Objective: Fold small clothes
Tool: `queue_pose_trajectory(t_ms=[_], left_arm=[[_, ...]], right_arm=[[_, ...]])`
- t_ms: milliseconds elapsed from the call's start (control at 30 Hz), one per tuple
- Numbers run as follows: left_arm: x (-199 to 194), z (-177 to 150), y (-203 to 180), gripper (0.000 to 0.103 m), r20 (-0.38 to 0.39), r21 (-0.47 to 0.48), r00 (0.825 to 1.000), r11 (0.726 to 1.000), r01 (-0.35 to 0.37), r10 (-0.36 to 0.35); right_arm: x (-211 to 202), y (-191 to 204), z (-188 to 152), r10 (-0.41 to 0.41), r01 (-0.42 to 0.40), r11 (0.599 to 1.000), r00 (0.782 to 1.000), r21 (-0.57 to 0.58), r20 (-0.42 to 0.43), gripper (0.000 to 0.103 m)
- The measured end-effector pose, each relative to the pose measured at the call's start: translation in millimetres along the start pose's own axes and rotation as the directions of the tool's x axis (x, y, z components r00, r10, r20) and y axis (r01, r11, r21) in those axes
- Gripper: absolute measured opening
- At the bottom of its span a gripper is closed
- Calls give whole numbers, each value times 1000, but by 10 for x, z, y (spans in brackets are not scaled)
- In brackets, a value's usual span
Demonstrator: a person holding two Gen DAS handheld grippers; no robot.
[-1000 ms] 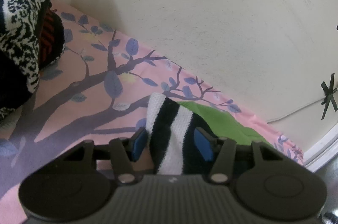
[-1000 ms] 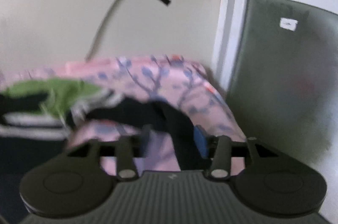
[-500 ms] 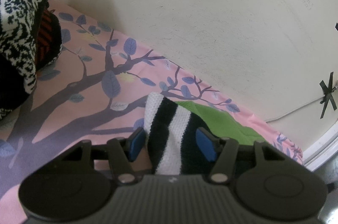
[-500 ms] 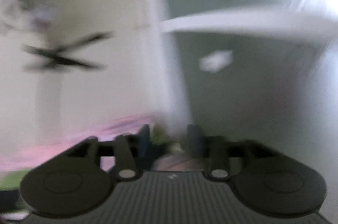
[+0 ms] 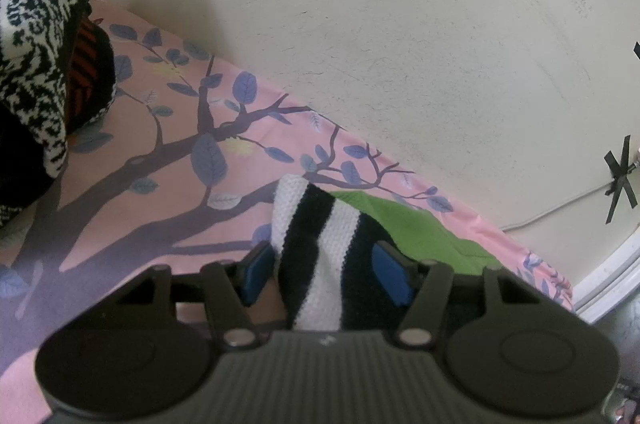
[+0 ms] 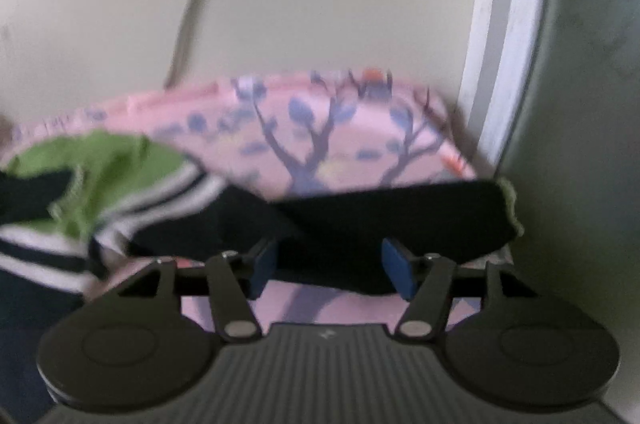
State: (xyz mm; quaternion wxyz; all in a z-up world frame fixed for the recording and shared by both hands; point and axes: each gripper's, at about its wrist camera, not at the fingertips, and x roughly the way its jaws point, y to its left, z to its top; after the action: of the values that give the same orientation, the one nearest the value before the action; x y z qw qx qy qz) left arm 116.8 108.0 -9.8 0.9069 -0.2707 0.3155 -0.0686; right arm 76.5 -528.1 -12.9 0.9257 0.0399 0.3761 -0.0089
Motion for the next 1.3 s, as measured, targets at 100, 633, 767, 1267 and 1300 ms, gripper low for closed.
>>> queue_pose_trajectory(t_ms=[100,633,767,1267,1300], left_arm=[[1,0,3,57,0,0,1000,1000,1,-1],[-2,0,-8,59,0,4,1000,1000,5,-5],[-5,1,-11,60,0,4,1000,1000,7,-7],[-547,78,-314,59,111,180,989,981,73,-94],[-628,112,-307,59,130,184,987,980,70,-95]], right_arm=[[-207,72,88,85,-84,996,996,18,-15,0],[-821,147,278,-1,-30,978,989,208,148,48],[-1043,509,-351,87,-108,985,984,132,156,57],[-1131,1262,-444,193,-197,980,974,26,120,0],[-1242,1274,-261,218,-227,973,964,45,150,0]])
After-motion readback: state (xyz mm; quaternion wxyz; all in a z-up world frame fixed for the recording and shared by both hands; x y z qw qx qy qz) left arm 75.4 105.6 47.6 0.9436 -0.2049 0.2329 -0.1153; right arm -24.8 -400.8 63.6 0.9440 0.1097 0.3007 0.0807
